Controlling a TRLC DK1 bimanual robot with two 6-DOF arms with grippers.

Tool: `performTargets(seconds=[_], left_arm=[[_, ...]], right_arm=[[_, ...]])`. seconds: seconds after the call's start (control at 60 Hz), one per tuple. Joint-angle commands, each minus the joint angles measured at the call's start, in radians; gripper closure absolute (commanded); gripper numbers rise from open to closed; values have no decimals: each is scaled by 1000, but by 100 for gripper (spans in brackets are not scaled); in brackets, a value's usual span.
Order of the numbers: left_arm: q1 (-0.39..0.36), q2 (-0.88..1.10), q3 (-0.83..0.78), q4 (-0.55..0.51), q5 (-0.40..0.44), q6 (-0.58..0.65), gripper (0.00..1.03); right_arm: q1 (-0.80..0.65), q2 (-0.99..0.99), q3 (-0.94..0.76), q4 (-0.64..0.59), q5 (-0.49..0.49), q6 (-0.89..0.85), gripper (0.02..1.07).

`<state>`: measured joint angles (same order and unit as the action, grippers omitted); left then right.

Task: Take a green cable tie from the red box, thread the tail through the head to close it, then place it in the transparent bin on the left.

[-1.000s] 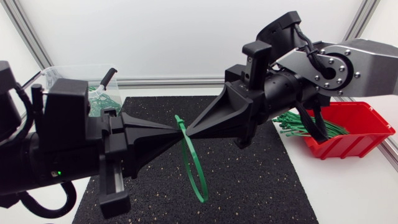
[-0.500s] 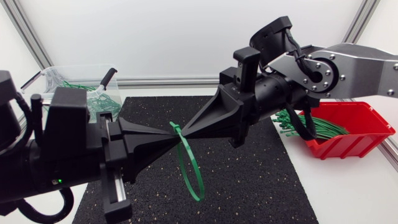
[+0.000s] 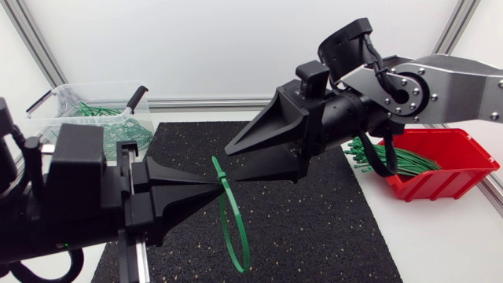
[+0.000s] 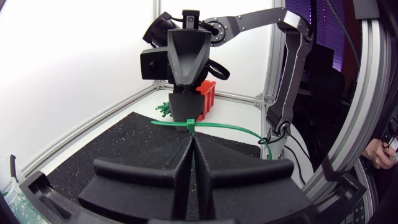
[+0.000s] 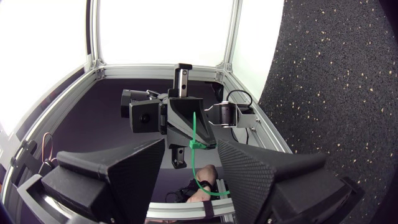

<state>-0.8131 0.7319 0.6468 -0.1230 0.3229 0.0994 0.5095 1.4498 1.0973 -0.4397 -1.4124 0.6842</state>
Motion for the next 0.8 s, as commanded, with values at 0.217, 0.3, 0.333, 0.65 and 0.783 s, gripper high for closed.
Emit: performTargets(seconds=[0.217,0.3,0.333,0.65,0.783], left_arm=[[-98,-25,-59,-17,-128,118,99],[-129,-34,-70,-18,-173,143,99],[-130,-35,-72,-20,-177,148,99],[-132,-34,-68,-20,-191,174,99],[-132,-34,-67,-20,-191,175,99]], right_arm=[[38,61,30,9,6,-58,44],[38,72,32,9,7,-72,55],[38,73,32,9,9,-75,58],[64,64,4,1,23,-106,66],[75,64,-5,1,27,-112,73]])
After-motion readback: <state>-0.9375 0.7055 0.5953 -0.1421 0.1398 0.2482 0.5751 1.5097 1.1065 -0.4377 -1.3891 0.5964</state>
